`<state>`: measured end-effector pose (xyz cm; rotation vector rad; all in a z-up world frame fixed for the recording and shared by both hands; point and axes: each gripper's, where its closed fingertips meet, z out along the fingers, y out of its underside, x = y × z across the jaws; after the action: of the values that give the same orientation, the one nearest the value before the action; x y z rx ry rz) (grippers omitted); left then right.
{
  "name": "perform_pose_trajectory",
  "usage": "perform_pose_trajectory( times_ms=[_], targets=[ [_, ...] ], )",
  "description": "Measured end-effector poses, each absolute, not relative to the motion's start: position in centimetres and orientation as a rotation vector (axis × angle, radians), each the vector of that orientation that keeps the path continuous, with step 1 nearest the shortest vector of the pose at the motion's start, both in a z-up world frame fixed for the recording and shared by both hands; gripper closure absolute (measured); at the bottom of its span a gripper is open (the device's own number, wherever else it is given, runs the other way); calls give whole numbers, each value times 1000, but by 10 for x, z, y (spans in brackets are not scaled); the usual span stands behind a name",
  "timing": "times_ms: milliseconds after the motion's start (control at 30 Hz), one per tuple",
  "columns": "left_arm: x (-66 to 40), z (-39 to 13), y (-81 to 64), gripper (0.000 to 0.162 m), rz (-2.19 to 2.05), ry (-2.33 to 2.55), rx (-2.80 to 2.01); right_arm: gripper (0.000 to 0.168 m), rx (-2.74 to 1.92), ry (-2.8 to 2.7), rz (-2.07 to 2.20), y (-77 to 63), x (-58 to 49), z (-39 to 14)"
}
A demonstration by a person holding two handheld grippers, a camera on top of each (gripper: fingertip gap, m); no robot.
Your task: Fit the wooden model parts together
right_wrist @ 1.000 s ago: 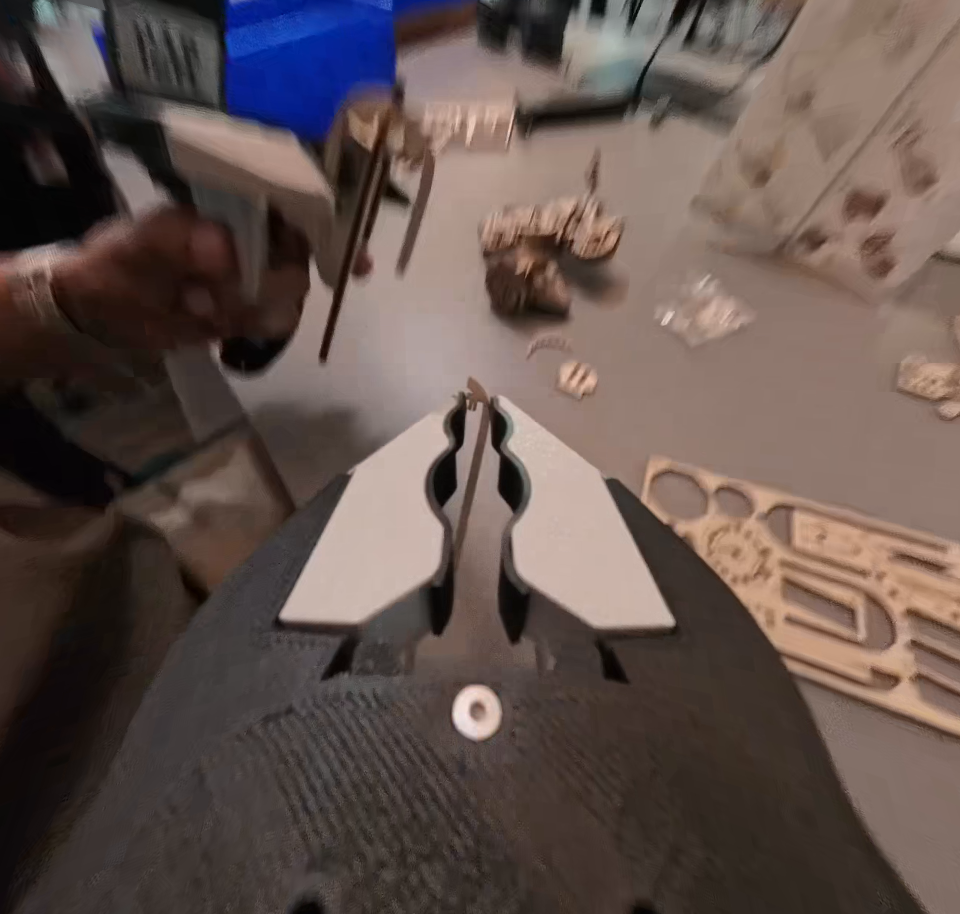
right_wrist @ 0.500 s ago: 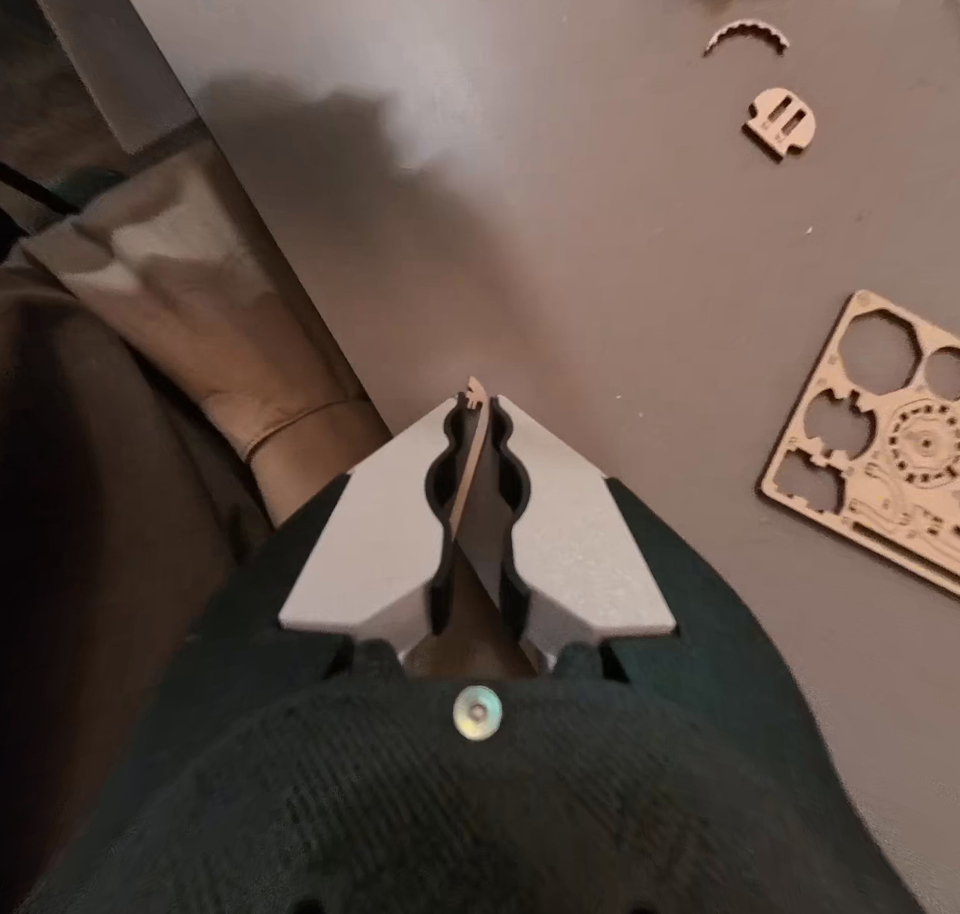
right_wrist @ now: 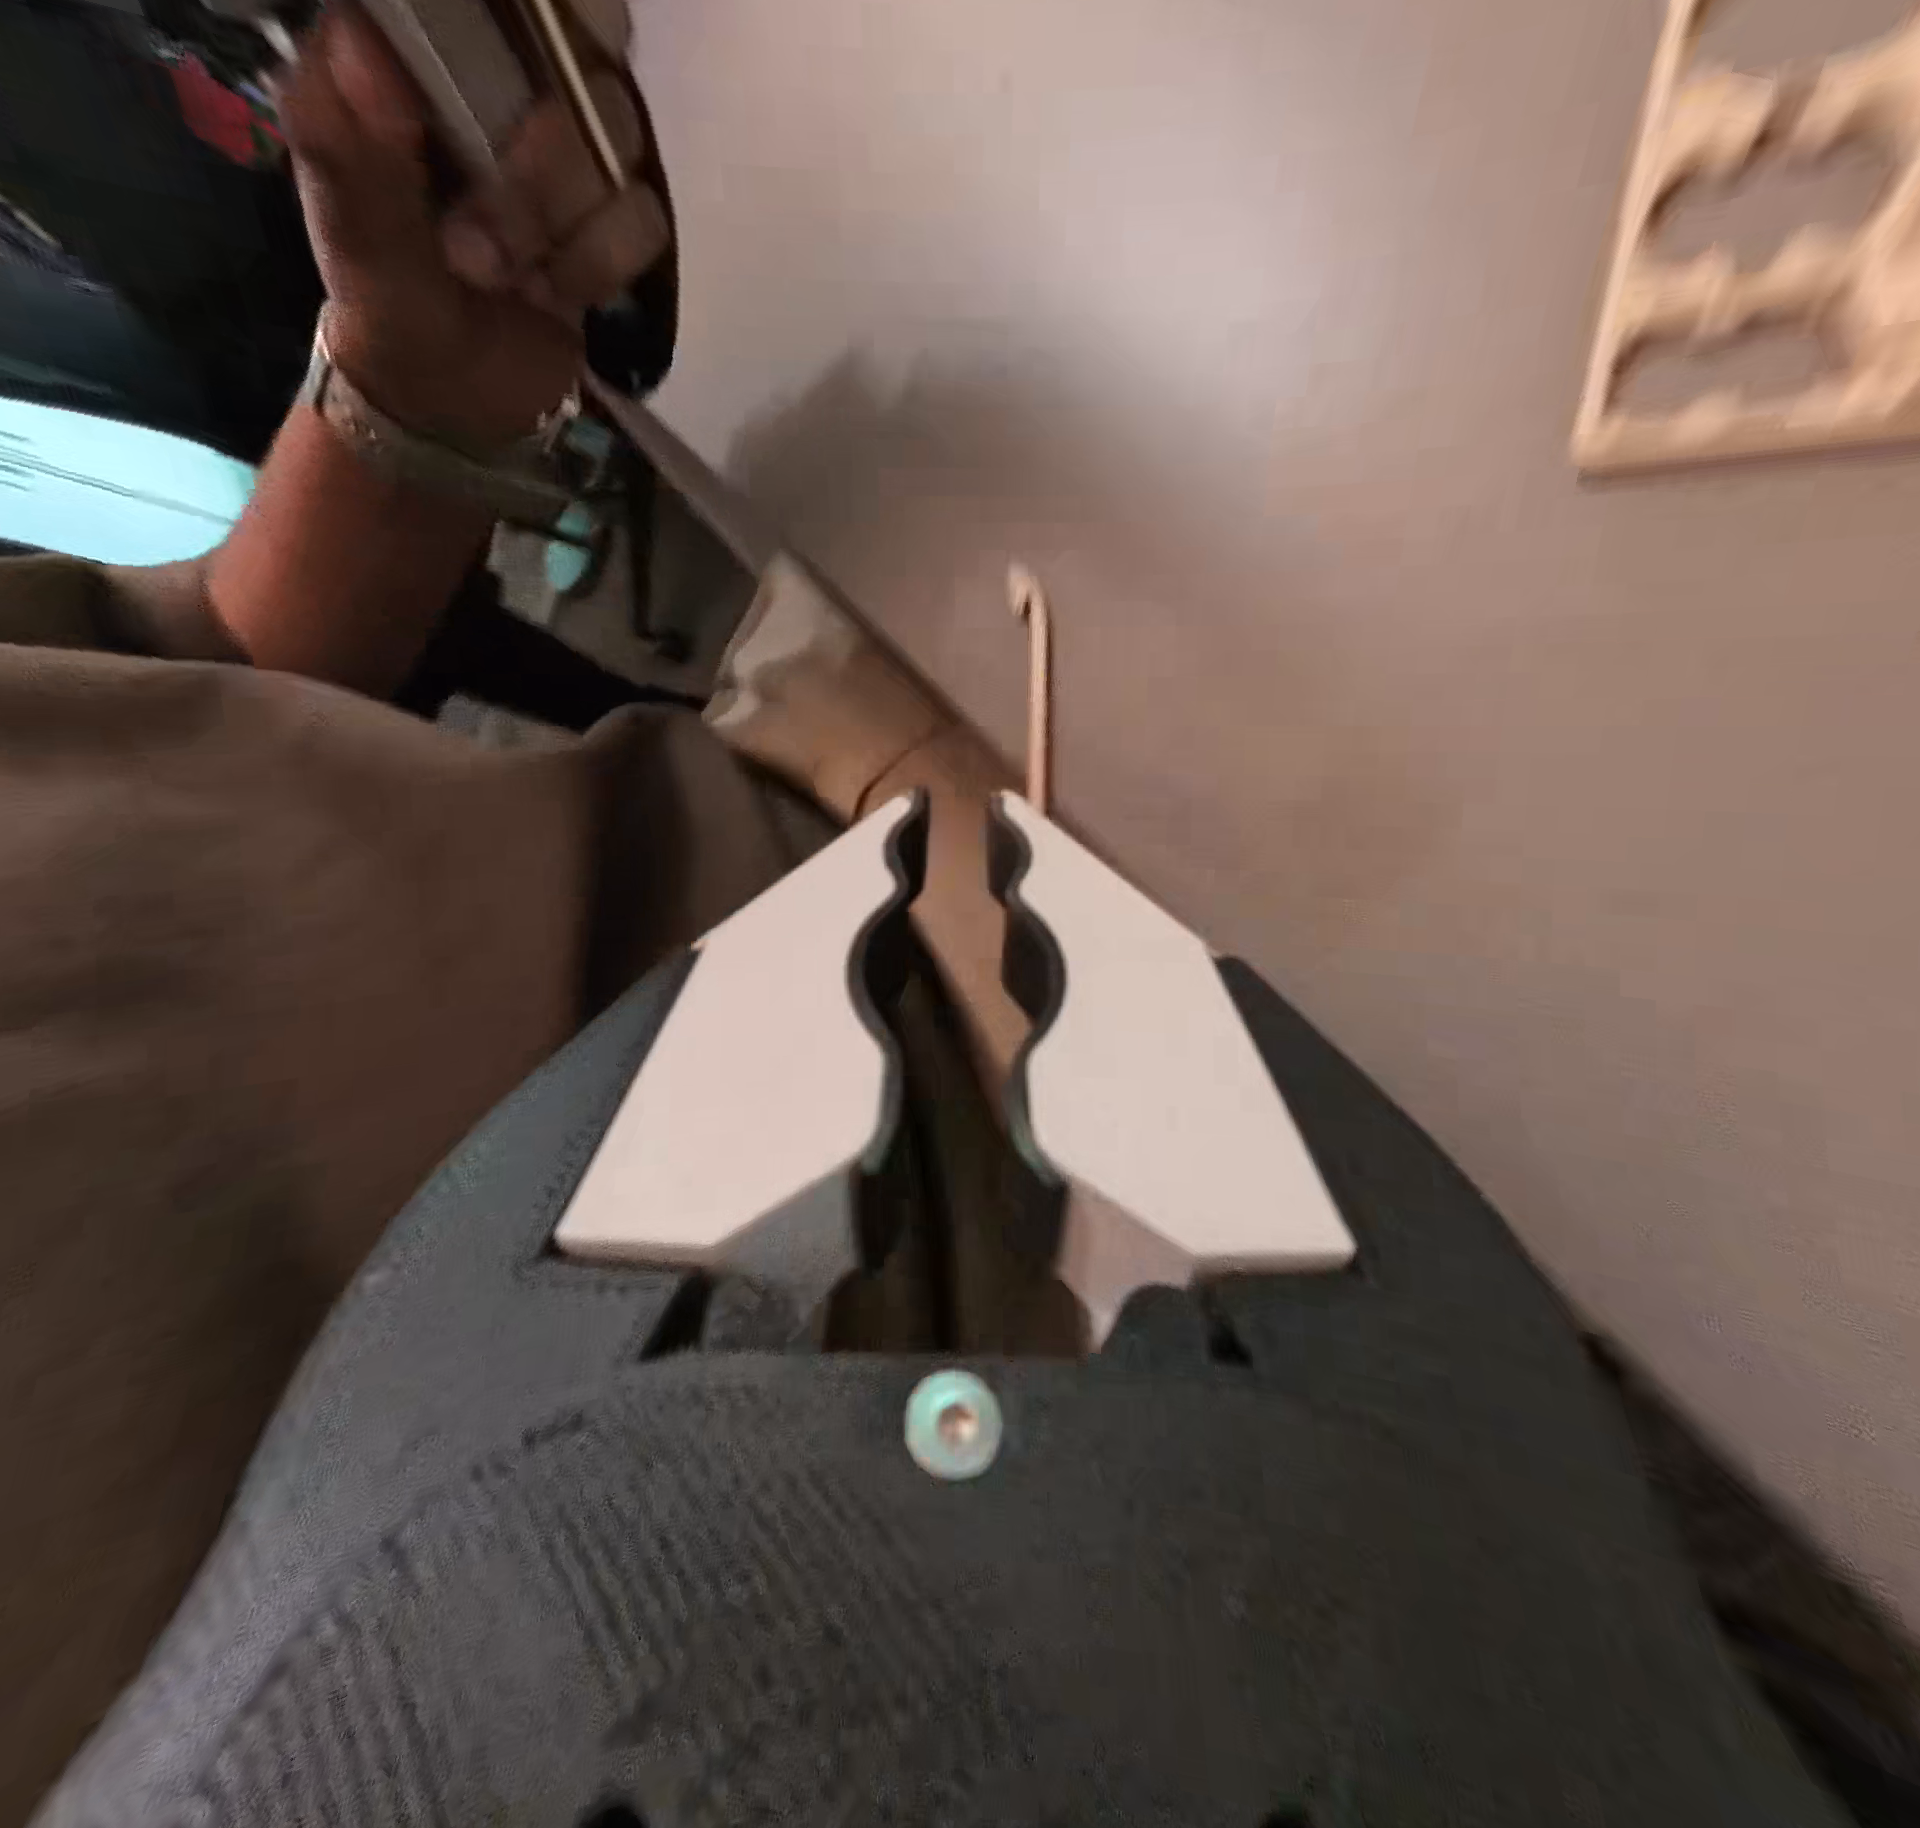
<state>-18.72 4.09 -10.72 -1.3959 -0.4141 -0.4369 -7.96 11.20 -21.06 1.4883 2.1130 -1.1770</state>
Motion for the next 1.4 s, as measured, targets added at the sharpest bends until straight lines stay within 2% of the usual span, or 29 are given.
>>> perform_pose_trajectory(
  times_ms=[100,267,333,400,600,767,933,1033,1400],
  targets=[
    [-185,-107,42,140,-447,-409,-1394,163,1530,2082,-1043,111,-56,-231],
    [-180,-108,46,140,-445,-394,-1413,148,1588,2098,-991,102,-60,-254],
    [-178,-109,48,140,-429,-383,-1432,150,1586,2073,-1011,95,-63,-259],
    [-176,-111,49,140,-407,-370,-1458,164,1567,2019,-1075,87,-65,-255],
    [-175,-114,51,140,-406,-361,-1477,165,1533,1957,-1213,73,-64,-245],
    [-185,-113,46,140,-392,-410,-1451,166,1522,1996,-1494,78,-91,-212],
    [-195,-144,44,140,-641,-625,-1486,166,1613,2157,-1626,119,-124,-186],
    [-184,-182,50,140,-758,-731,-1662,166,1630,2196,-1683,132,-139,-179],
    [-180,-219,59,139,-716,-813,-1852,166,1554,2119,-1684,117,-138,-191]
  ],
)
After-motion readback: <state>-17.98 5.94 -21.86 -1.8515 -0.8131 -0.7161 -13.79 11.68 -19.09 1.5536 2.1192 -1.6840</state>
